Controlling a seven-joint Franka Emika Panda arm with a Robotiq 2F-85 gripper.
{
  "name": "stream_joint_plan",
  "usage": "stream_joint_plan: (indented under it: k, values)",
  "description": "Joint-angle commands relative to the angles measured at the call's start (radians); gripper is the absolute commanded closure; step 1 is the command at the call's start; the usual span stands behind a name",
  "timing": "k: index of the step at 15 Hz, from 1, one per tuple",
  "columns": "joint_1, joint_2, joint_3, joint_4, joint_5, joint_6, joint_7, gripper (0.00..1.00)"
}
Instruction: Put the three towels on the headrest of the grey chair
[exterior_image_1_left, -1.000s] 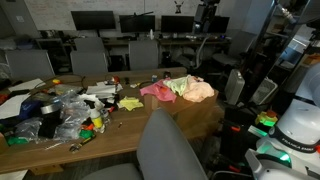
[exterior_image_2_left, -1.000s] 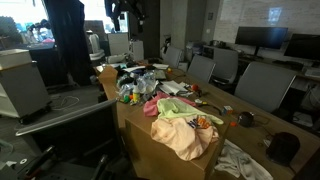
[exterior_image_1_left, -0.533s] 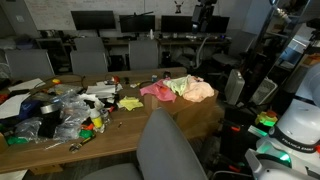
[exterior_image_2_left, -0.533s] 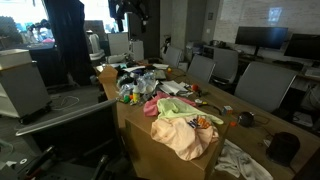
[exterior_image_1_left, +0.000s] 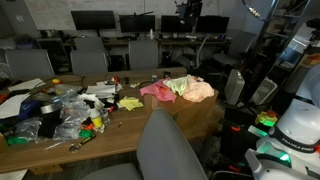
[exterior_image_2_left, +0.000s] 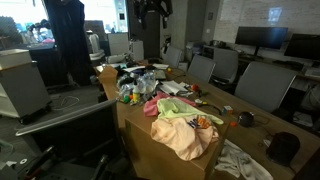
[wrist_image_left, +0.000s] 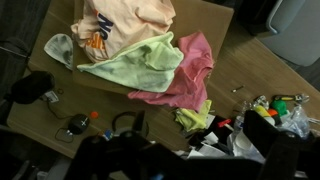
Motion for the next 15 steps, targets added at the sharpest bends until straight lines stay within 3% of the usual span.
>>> stream_joint_plan:
  k: [1,8,15]
  values:
    - [-0.029,0.167,-0.024,0.133,0.011,-0.006,0.044,0.0]
    - [-0.091,0.374,-0.051,0.193,0.132,-0.008,0.078,0.0]
    - [-0.13,0.474,-0.024,0.235,0.326,0.039,0.049,0.0]
